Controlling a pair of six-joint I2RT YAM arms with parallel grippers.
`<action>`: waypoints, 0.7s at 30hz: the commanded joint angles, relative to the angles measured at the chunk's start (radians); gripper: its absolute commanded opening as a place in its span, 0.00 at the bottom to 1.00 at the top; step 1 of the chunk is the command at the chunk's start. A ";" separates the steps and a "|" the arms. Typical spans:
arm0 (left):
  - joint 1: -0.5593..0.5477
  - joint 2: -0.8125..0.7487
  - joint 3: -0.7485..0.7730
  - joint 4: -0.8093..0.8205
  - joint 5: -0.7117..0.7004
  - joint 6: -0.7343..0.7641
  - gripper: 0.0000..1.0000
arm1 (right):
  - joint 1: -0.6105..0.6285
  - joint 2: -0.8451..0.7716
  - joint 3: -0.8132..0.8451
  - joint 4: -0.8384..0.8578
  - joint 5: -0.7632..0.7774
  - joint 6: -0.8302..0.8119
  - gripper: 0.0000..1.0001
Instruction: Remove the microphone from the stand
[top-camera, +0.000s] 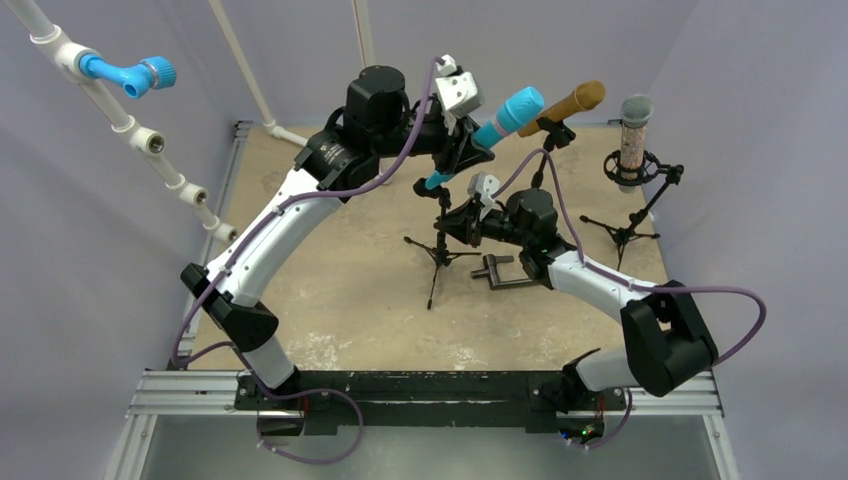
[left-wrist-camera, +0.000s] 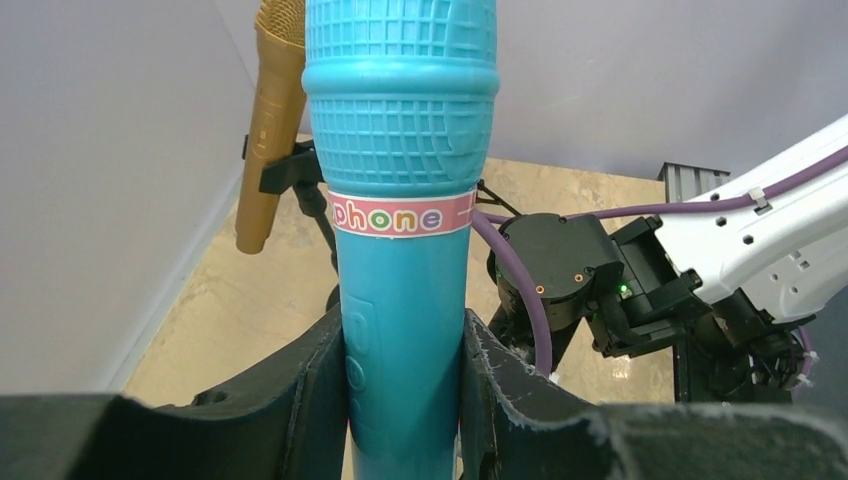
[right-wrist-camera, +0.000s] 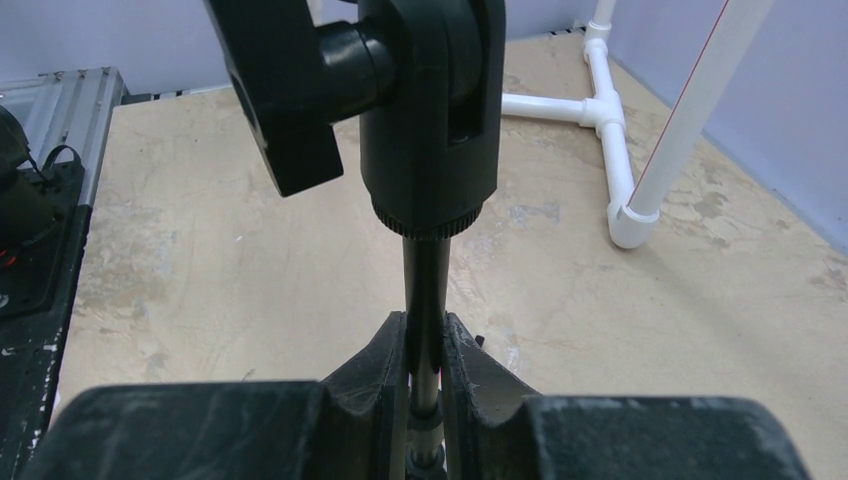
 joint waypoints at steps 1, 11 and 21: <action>-0.006 -0.045 0.098 -0.003 -0.075 0.002 0.00 | 0.009 0.042 -0.016 -0.150 0.019 -0.035 0.00; 0.147 -0.239 -0.051 -0.085 -0.311 -0.020 0.00 | 0.007 0.009 -0.020 -0.166 0.017 -0.081 0.00; 0.418 -0.466 -0.580 -0.030 -0.448 -0.260 0.00 | 0.007 0.005 -0.014 -0.177 0.006 -0.096 0.00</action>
